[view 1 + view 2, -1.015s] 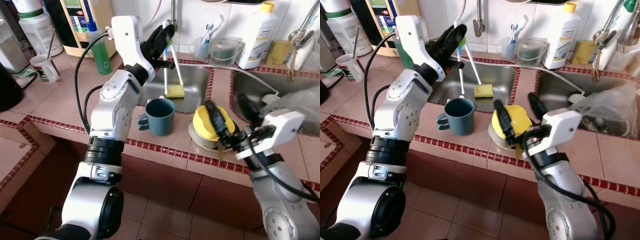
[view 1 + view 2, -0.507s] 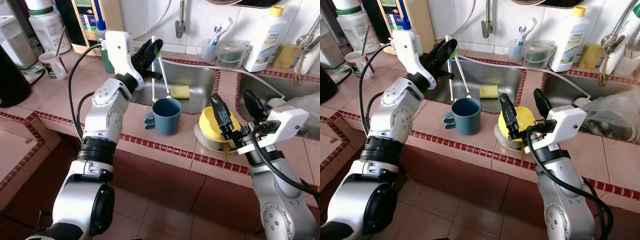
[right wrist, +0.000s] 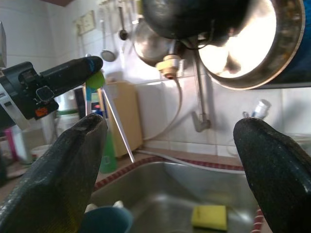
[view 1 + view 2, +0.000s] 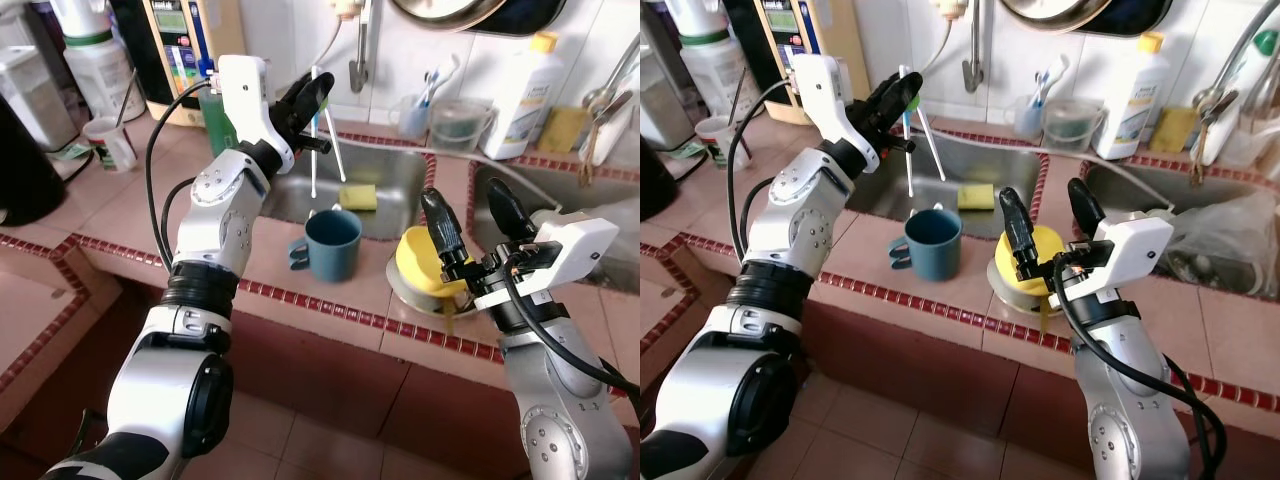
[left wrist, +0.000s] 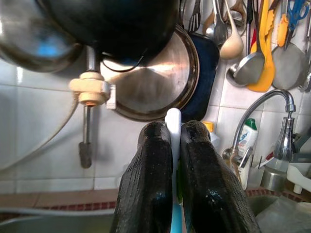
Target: Kitchen organization
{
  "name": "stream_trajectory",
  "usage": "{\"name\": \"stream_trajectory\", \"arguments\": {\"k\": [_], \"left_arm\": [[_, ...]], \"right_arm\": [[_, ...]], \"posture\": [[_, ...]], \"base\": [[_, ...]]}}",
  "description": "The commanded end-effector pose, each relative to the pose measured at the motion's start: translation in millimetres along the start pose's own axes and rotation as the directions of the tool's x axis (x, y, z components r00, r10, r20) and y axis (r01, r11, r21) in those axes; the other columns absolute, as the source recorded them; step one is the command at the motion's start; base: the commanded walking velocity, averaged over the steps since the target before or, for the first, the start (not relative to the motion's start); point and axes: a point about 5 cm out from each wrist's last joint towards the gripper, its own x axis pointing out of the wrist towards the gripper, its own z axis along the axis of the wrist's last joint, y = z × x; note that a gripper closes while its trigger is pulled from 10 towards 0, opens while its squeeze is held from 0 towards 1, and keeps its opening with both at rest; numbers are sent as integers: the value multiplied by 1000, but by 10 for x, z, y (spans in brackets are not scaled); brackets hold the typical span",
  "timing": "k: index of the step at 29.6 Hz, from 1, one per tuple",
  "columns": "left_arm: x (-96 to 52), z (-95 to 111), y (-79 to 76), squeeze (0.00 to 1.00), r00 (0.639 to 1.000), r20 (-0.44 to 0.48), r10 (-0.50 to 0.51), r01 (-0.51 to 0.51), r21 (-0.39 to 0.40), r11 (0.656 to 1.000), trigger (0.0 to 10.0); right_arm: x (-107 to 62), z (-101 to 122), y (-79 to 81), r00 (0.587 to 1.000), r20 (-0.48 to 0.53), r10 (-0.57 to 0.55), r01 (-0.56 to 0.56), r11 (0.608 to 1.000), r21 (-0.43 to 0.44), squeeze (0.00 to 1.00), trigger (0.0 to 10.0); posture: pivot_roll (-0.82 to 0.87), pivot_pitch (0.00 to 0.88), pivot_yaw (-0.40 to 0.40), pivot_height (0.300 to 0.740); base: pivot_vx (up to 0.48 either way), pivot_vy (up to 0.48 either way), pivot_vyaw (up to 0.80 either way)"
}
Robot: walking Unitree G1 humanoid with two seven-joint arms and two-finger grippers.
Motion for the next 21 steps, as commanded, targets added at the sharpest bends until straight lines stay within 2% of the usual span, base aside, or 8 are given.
{"name": "stream_trajectory", "arguments": {"k": [1, 11, 15, 17, 21], "left_arm": [[32, 24, -23, 0, 1000, 4, -17, 17, 1, 1000, 10000], [49, 9, -37, 0, 1000, -4, -22, 22, -5, 1000, 10000], [52, 18, -42, 0, 1000, 9, -19, 19, -11, 1000, 10000], [53, 29, -40, 0, 1000, 16, -20, 21, -38, 999, 10000], [58, 36, -38, 0, 1000, 15, -21, 21, -28, 999, 10000]], "right_arm": [[7, 56, 7, 1000, 20, 7, -7, 1000, -10, 0, 10000], [-9, 58, -2, 1000, 13, 9, -9, 1000, -13, 0, 10000], [-11, 57, -3, 1000, 12, 10, -9, 1000, -13, 0, 10000], [-14, 56, -3, 1000, 11, 9, -9, 1000, -13, 0, 10000], [-16, 56, -3, 1000, 9, 6, -6, 1000, -15, 0, 10000]], "posture": [[21, 30, 67, 740], [19, 37, 66, 740], [18, 37, 67, 740], [18, 37, 68, 740], [17, 37, 69, 740]], "base": [[364, 0, 0], [350, 0, 0], [0, 0, 0], [0, 0, 0], [0, 0, 0]]}}
